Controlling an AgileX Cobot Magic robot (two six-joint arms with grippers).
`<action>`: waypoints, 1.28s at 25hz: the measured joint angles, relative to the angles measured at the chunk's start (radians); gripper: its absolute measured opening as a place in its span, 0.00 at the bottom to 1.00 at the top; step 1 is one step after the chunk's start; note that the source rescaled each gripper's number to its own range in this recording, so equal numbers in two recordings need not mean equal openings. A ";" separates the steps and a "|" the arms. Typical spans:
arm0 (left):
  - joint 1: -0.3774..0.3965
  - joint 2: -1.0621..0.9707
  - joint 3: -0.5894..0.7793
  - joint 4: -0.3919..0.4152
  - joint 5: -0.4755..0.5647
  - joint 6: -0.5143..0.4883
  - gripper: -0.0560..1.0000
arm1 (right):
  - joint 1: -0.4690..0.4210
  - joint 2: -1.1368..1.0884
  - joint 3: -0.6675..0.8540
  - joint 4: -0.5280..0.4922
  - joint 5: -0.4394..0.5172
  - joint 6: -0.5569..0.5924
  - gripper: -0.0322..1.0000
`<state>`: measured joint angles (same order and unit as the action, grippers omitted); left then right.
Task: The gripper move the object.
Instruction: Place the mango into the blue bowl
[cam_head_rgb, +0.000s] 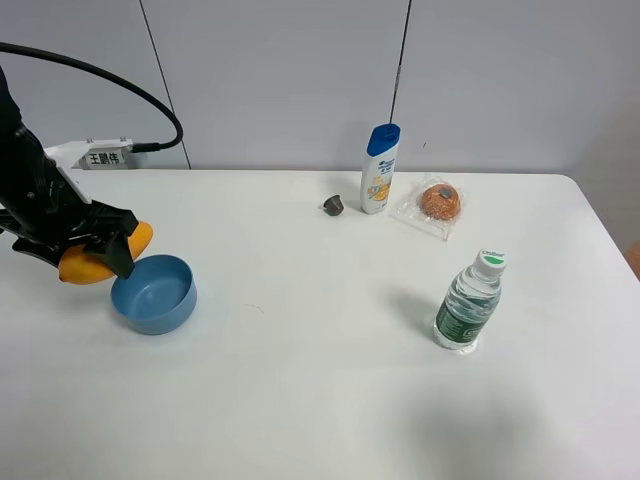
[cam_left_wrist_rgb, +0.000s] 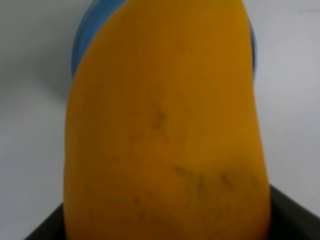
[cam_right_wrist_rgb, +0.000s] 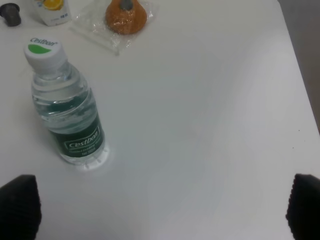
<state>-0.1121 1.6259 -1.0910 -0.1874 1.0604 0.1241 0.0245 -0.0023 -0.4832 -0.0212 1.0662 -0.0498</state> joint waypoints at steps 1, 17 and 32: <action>0.000 0.011 0.001 0.000 -0.009 0.001 0.07 | 0.000 0.000 0.000 0.000 0.000 0.000 1.00; 0.000 0.160 0.001 0.001 -0.012 0.003 0.07 | 0.000 0.000 0.000 0.000 0.000 0.000 1.00; 0.000 0.196 0.001 -0.004 -0.040 0.005 0.07 | 0.000 0.000 0.000 0.000 0.000 0.000 1.00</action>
<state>-0.1121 1.8215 -1.0897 -0.1917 1.0202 0.1290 0.0245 -0.0023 -0.4832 -0.0212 1.0662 -0.0498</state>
